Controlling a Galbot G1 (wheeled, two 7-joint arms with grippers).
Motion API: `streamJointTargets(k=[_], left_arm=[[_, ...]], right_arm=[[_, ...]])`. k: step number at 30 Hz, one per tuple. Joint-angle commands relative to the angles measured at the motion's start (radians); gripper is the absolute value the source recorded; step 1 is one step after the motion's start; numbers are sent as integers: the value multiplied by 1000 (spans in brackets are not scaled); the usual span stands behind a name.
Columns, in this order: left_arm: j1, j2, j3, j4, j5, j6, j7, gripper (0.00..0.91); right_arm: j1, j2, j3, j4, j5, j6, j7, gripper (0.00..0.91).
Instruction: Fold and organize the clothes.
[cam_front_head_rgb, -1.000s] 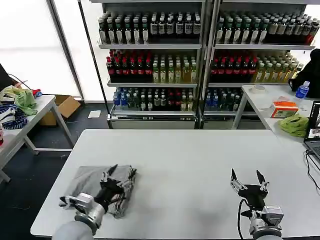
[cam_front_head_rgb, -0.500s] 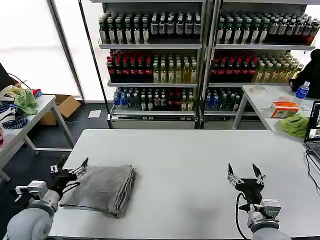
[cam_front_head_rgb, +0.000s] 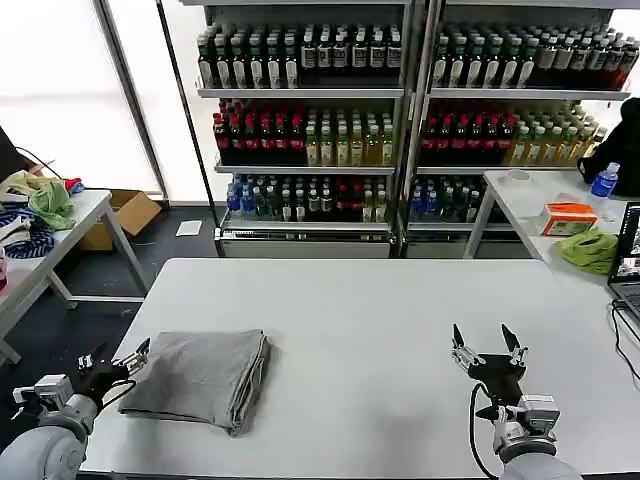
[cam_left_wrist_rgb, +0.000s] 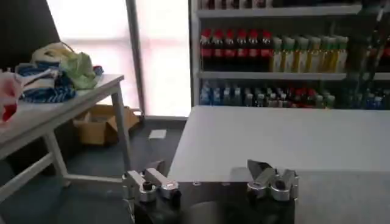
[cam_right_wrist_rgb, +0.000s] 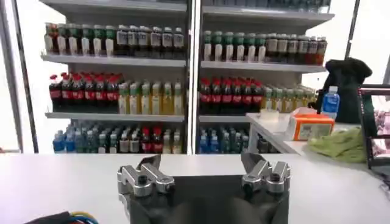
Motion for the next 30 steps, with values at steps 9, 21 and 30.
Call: streamJointTargets(k=[9, 21, 30], left_arm=[[-3, -26, -6, 45, -70, 31, 33, 907], [16, -53, 5, -6, -68, 38, 47, 907], [13, -75, 28, 12, -48, 36, 69, 826]], right_arm=[[-14, 6, -1, -3, -9, 8, -1, 907], [-18, 13, -8, -6, -22, 10, -2, 907], [-30, 14, -9, -6, -27, 13, -2, 907]])
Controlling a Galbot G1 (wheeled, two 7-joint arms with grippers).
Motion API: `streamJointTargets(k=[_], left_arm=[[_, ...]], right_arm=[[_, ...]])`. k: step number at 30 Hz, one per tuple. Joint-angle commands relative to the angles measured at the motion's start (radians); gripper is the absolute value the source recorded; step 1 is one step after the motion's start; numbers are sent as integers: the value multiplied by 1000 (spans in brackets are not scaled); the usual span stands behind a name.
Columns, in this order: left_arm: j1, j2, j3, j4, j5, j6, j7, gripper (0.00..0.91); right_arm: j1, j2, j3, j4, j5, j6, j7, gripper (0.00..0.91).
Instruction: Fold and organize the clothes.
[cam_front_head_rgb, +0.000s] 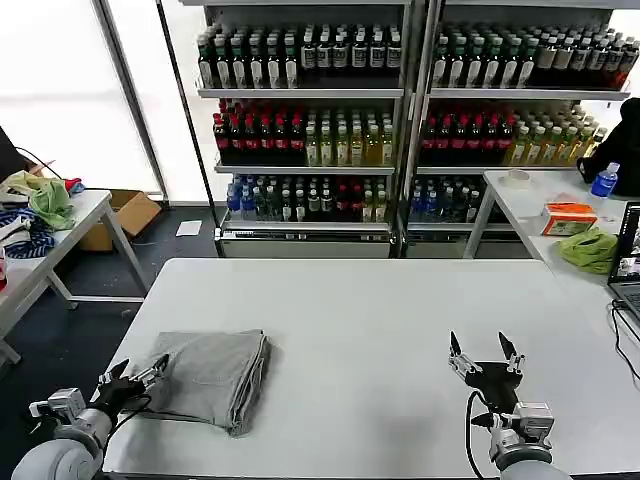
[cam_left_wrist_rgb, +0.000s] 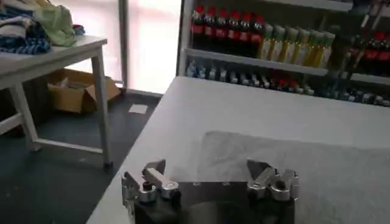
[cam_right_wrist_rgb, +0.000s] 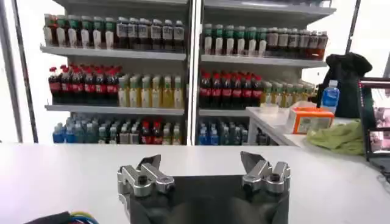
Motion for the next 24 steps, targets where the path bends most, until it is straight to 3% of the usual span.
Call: streamJointTargets(k=[1, 3, 7, 8, 9, 10, 24], left_arm=[[-4, -14, 14, 6, 10, 0, 14, 796], [-7, -14, 16, 17, 13, -1, 16, 736], [-5, -16, 17, 34, 15, -3, 21, 413], [-3, -17, 18, 33, 16, -4, 22, 242], [-1, -17, 19, 32, 20, -4, 24, 161], [1, -17, 20, 32, 22, -4, 25, 10], [9, -24, 23, 29, 71, -42, 24, 0]], right_arm=[[-4, 0, 1, 4, -1, 1, 0, 907], [-5, -1, 2, 5, -1, 1, 0, 907], [-4, -2, 4, 5, 0, 1, -1, 907], [-3, -2, 4, 5, 0, 1, -1, 907], [-1, -2, 3, 5, 0, 0, -1, 907], [0, -1, 3, 5, -1, 0, -1, 907], [20, -7, -1, -9, 1, -1, 0, 907]])
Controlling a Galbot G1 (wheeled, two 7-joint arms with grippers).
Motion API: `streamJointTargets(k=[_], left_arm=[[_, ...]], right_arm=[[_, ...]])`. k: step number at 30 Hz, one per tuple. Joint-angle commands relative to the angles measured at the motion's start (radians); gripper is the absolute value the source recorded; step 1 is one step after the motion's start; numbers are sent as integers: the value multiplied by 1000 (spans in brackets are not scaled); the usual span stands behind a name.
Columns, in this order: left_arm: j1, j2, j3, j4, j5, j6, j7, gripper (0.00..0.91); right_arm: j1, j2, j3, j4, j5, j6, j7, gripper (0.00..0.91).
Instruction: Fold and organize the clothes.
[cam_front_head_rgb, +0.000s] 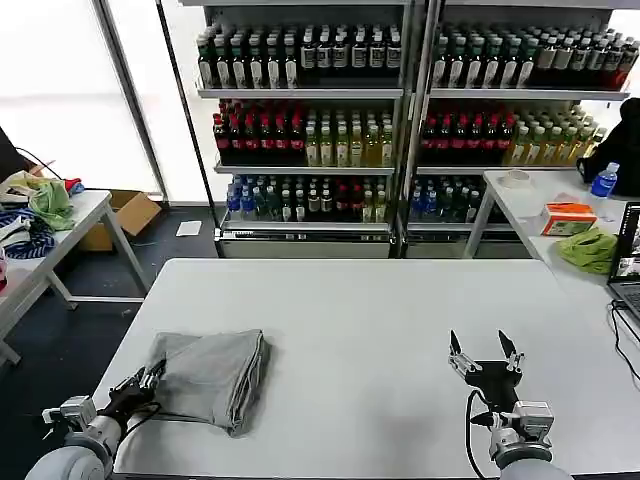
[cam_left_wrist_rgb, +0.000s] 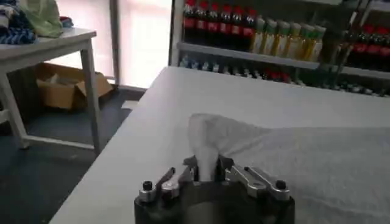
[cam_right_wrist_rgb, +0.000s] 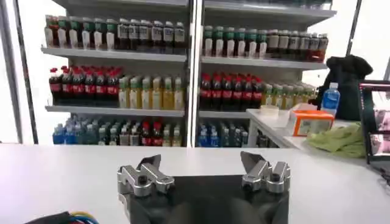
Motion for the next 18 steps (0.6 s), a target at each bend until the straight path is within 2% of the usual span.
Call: streamJointTargets(k=[1, 7, 12, 18], left_arm=[[4, -2, -3, 6, 48, -27, -2, 0], [-8, 22, -86, -9, 82, -59, -20, 0], [-13, 111, -231, 17, 67, -67, -22, 0], [-17, 200, -302, 41, 125, -80, -4, 0]], right_arm=[[9, 0, 0, -5, 1, -1, 2, 907], [23, -2, -8, -10, 2, -4, 3, 907], [36, -16, -9, -19, 10, -4, 4, 907], [54, -22, -26, -28, 15, -5, 4, 907]])
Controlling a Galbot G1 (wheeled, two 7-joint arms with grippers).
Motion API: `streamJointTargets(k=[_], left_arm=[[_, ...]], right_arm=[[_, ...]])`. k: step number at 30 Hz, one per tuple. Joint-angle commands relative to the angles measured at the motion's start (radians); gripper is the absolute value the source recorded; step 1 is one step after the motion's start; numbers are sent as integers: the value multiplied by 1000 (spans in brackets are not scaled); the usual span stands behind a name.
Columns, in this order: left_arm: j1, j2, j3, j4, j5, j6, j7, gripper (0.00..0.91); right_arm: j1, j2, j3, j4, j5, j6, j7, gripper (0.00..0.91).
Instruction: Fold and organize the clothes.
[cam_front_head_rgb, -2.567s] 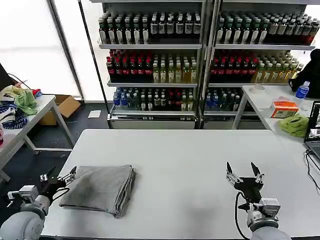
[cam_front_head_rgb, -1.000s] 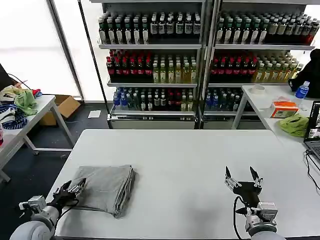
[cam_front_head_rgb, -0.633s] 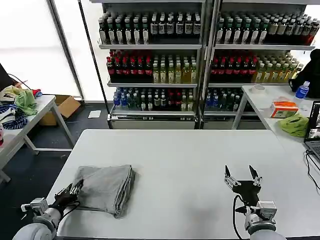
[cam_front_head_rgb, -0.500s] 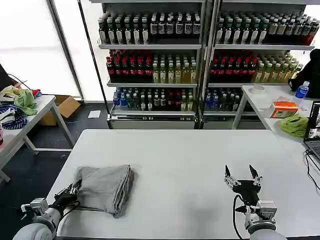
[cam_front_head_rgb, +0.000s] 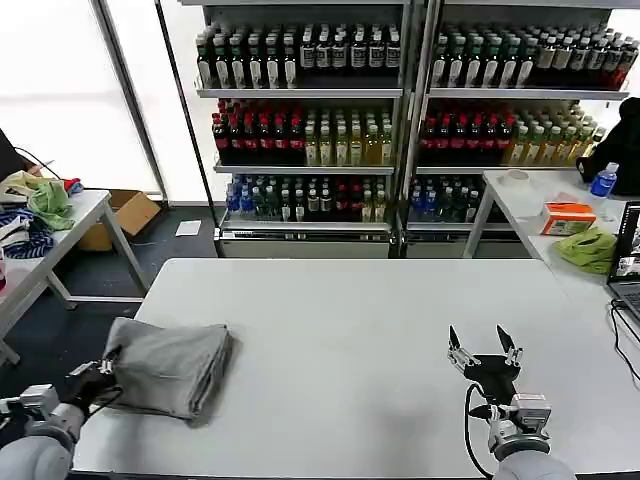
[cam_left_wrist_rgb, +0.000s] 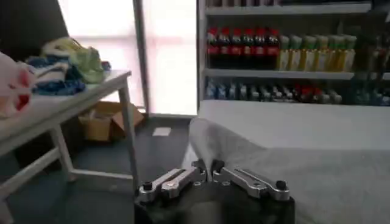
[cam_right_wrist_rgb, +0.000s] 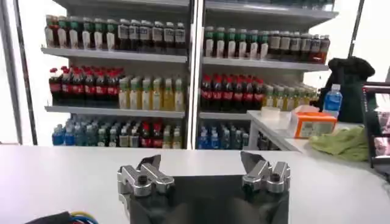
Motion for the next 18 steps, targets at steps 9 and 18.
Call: streamJointTargets(k=[9, 18], left_arm=[[2, 152, -162, -2, 134, -35, 33, 0], [54, 58, 37, -181, 200, -52, -34, 0]], right_arm=[[17, -3, -10, -9, 10, 0, 0, 907], [-2, 10, 21, -16, 6, -1, 0, 907]])
